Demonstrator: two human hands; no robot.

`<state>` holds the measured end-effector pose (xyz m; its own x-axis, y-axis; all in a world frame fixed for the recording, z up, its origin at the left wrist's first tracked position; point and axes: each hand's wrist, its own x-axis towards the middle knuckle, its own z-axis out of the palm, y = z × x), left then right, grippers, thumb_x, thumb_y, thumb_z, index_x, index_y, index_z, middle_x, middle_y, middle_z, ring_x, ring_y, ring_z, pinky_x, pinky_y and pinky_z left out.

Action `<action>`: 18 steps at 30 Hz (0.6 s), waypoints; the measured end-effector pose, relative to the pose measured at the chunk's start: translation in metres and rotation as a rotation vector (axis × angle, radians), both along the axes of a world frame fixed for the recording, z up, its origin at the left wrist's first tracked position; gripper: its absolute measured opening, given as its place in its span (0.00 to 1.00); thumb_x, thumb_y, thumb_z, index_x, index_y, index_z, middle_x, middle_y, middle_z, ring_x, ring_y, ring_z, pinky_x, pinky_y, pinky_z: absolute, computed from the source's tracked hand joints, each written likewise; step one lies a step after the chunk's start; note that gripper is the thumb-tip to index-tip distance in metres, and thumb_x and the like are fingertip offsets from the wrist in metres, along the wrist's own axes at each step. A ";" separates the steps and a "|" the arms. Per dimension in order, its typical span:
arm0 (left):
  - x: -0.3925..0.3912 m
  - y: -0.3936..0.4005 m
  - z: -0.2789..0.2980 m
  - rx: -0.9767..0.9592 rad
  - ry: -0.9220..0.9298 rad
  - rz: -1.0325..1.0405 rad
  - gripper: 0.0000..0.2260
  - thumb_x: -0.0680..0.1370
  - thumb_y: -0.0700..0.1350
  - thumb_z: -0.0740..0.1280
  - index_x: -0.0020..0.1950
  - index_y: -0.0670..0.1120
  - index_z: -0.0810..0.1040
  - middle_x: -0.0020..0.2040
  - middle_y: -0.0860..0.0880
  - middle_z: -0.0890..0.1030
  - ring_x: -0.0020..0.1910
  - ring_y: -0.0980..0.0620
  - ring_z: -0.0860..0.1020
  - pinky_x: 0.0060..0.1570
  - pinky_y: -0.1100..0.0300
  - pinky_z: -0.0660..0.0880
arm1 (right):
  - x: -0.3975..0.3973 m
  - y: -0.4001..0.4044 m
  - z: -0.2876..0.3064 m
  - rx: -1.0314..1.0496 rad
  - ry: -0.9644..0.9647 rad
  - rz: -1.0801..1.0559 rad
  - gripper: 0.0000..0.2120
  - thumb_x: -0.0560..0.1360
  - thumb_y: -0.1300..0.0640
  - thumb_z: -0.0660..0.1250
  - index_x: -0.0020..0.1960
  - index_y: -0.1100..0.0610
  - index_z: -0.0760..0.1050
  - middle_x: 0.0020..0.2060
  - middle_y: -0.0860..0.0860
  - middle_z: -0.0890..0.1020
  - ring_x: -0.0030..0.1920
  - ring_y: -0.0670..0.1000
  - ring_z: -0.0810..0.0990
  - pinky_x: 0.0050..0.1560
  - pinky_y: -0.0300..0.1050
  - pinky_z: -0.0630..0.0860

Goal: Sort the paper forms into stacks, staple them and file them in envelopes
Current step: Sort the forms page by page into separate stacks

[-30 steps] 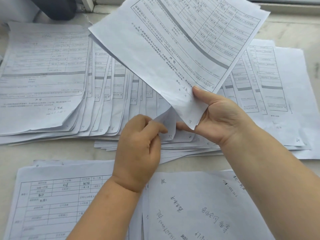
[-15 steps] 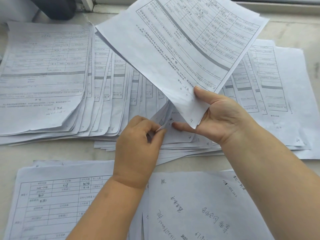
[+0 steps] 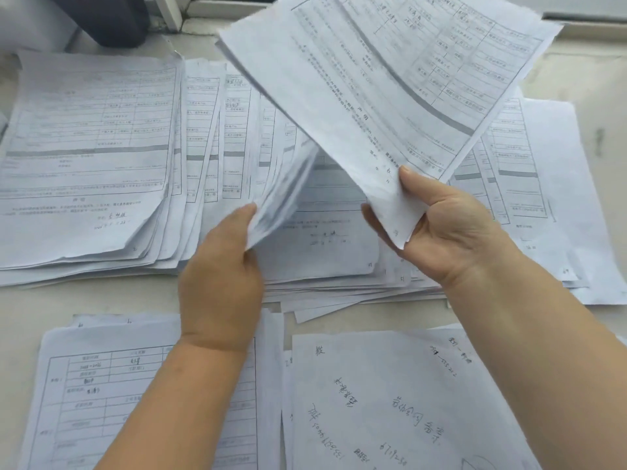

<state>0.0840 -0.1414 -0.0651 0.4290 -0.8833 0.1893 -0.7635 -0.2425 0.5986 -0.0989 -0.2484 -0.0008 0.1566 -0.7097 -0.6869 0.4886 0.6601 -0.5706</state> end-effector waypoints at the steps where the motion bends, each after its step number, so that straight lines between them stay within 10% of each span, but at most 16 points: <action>1: 0.005 -0.001 0.006 -0.066 0.083 0.081 0.12 0.78 0.36 0.57 0.57 0.38 0.76 0.38 0.53 0.78 0.37 0.52 0.70 0.39 0.69 0.66 | -0.008 -0.001 0.006 -0.021 0.037 -0.051 0.15 0.79 0.64 0.63 0.37 0.59 0.84 0.36 0.51 0.86 0.35 0.49 0.85 0.36 0.48 0.83; 8: 0.029 -0.005 0.040 -0.356 0.496 0.536 0.12 0.81 0.42 0.59 0.62 0.42 0.76 0.48 0.61 0.77 0.45 0.70 0.76 0.49 0.78 0.67 | -0.058 0.009 0.035 -0.291 0.622 0.279 0.06 0.78 0.63 0.65 0.47 0.56 0.80 0.36 0.44 0.86 0.37 0.43 0.85 0.36 0.37 0.81; 13: 0.029 -0.003 0.043 -0.334 0.277 0.319 0.07 0.81 0.38 0.59 0.48 0.41 0.76 0.37 0.61 0.75 0.37 0.62 0.69 0.42 0.78 0.63 | -0.001 -0.002 0.018 -0.254 0.801 0.575 0.04 0.76 0.60 0.67 0.48 0.56 0.81 0.40 0.49 0.86 0.42 0.52 0.85 0.46 0.48 0.82; 18: 0.020 -0.004 0.019 0.114 0.006 -0.206 0.21 0.72 0.37 0.58 0.63 0.46 0.77 0.59 0.45 0.76 0.58 0.44 0.73 0.53 0.56 0.71 | 0.032 -0.007 -0.021 -0.118 0.779 0.710 0.04 0.74 0.58 0.69 0.48 0.59 0.80 0.47 0.58 0.85 0.49 0.58 0.84 0.46 0.50 0.78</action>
